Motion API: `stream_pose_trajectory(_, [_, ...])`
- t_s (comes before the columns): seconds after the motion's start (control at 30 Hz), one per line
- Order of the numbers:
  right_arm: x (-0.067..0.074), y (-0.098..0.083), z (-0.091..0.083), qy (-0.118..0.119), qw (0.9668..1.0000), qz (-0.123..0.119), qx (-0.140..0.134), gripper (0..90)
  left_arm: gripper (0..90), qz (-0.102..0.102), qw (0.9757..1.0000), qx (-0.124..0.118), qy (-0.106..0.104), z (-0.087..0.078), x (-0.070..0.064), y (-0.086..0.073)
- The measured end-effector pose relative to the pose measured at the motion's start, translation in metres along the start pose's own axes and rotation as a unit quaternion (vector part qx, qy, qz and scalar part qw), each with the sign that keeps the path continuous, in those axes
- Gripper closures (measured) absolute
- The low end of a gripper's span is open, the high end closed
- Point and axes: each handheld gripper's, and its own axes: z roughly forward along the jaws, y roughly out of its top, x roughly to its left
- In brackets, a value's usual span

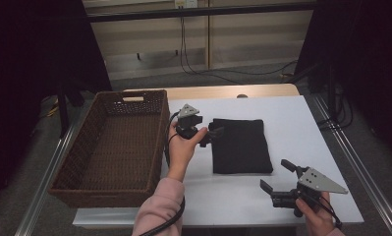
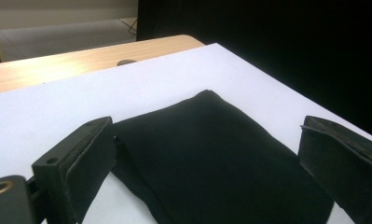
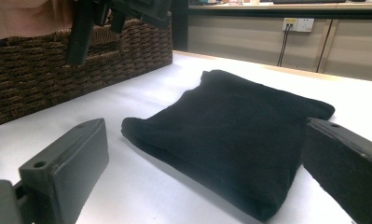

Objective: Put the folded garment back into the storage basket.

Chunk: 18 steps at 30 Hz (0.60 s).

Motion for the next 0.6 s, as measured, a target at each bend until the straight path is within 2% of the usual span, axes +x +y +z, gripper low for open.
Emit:
stream_pose_trajectory(0.23, [0.0, 0.0, 0.0, 0.002, 1.0, 0.001, -0.002, 1.4, 4.4, -0.003, 0.9999, 0.014, 0.003, 0.01, 0.004, 0.0])
stream_pose_trajectory(0.27, [-0.001, 0.0, 0.0, 0.002, 1.0, 0.001, -0.002, 1.4, 4.4, -0.007, 0.9999, 0.01, 0.001, 0.011, 0.004, 0.0])
stream_pose_trajectory(0.6, [-0.001, 0.0, 0.0, 0.001, 1.0, 0.004, -0.002, 1.4, 4.6, -0.019, 0.9997, 0.017, 0.003, 0.024, 0.009, -0.003])
